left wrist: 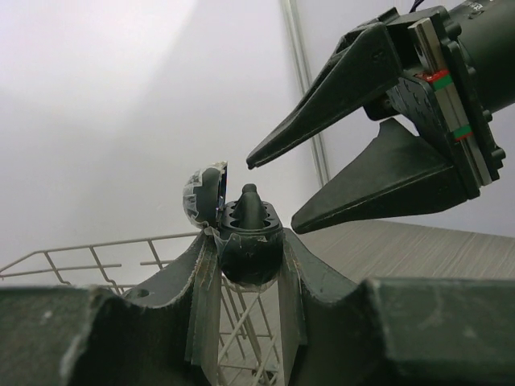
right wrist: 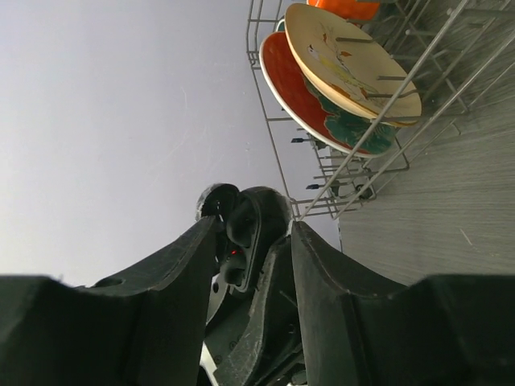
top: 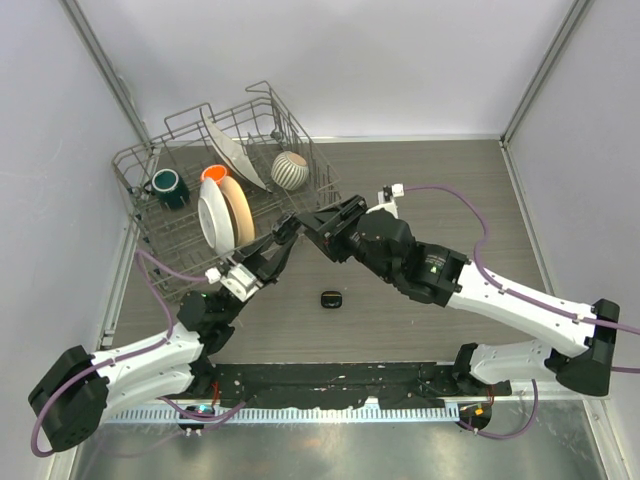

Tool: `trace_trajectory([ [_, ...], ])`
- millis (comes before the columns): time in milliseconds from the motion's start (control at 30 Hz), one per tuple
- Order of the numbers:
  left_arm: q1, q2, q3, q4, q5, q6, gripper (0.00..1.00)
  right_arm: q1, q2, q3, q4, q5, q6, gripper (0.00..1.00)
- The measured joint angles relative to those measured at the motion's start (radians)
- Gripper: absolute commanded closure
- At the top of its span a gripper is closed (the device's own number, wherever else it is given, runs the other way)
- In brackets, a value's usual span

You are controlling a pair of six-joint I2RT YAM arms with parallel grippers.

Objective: Insert the wireless bluetooth earbuds into the charging case
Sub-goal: Close the charging case.

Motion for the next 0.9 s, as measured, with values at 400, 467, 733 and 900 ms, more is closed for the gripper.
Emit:
trace_trajectory([
  [400, 0.0, -0.014, 0.002, 0.013, 0.0, -0.003, 1.0, 0.0, -0.086, 0.052, -0.004, 0.039, -0.413, 0.44],
  [467, 0.0, -0.021, 0.002, 0.014, 0.006, -0.009, 1.0, 0.0, -0.055, 0.136, -0.046, 0.037, -0.523, 0.44],
  [733, 0.0, -0.032, 0.006, 0.015, 0.116, -0.064, 1.0, 0.0, 0.15, 0.501, -0.201, -0.028, -0.859, 0.44],
  [900, 0.0, -0.041, 0.026, 0.015, 0.181, -0.089, 1.0, 0.0, 0.22, 0.547, -0.306, -0.051, -0.95, 0.45],
])
